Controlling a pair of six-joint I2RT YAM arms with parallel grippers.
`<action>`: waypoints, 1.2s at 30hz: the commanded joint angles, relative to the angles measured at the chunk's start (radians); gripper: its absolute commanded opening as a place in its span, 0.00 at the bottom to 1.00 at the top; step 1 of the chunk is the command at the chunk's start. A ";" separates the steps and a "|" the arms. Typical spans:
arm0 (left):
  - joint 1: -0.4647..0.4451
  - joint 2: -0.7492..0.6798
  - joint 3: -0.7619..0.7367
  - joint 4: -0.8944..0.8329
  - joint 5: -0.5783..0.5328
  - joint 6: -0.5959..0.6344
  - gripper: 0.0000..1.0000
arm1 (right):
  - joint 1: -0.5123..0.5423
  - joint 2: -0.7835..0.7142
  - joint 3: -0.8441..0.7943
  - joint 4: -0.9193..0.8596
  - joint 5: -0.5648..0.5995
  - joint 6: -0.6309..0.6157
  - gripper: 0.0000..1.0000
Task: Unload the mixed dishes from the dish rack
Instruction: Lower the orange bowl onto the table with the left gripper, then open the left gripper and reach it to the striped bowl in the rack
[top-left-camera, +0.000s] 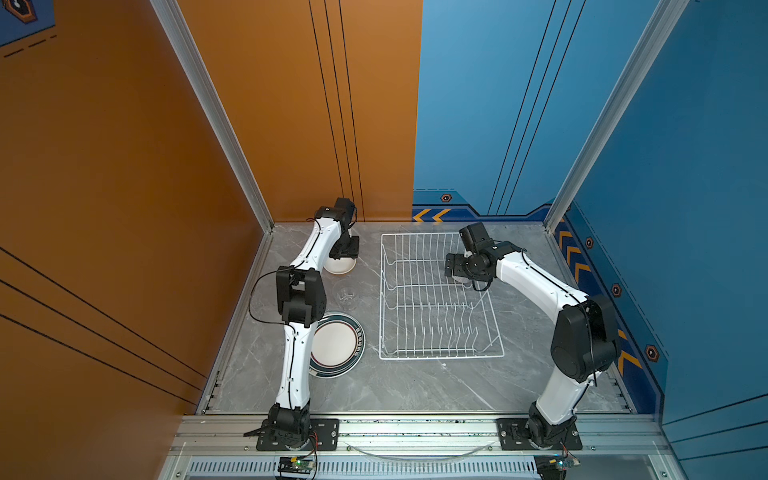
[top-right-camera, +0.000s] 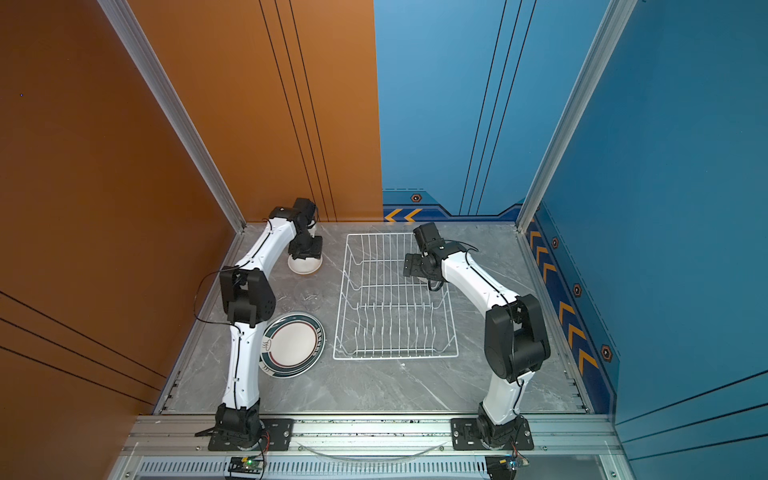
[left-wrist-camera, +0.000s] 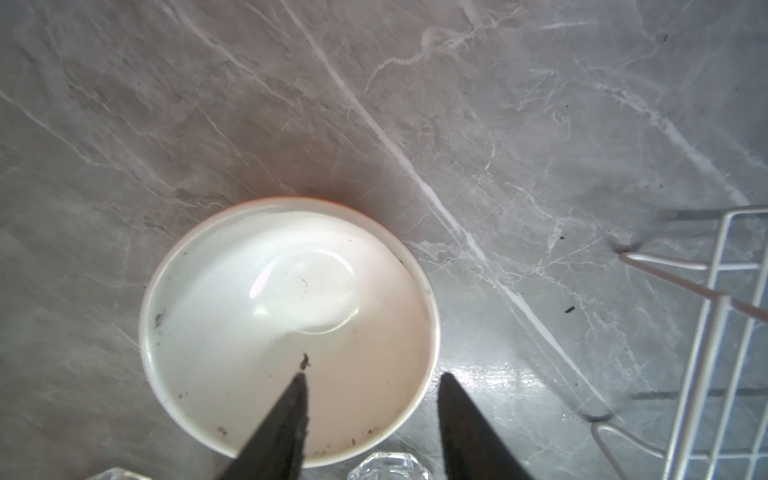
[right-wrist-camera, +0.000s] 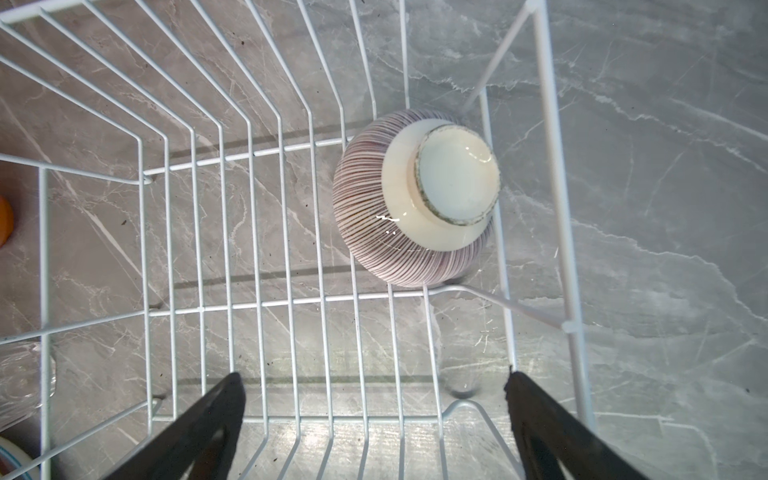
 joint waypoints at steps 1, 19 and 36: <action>-0.014 -0.098 -0.024 -0.014 -0.011 0.000 0.83 | -0.004 0.021 0.046 -0.045 0.027 -0.045 0.99; -0.219 -0.798 -0.616 0.440 0.082 -0.205 0.98 | 0.060 -0.062 0.118 -0.140 0.075 -0.025 1.00; -0.415 -0.557 -0.744 1.037 0.458 -0.543 0.80 | -0.084 -0.794 -0.438 -0.033 -0.239 0.154 1.00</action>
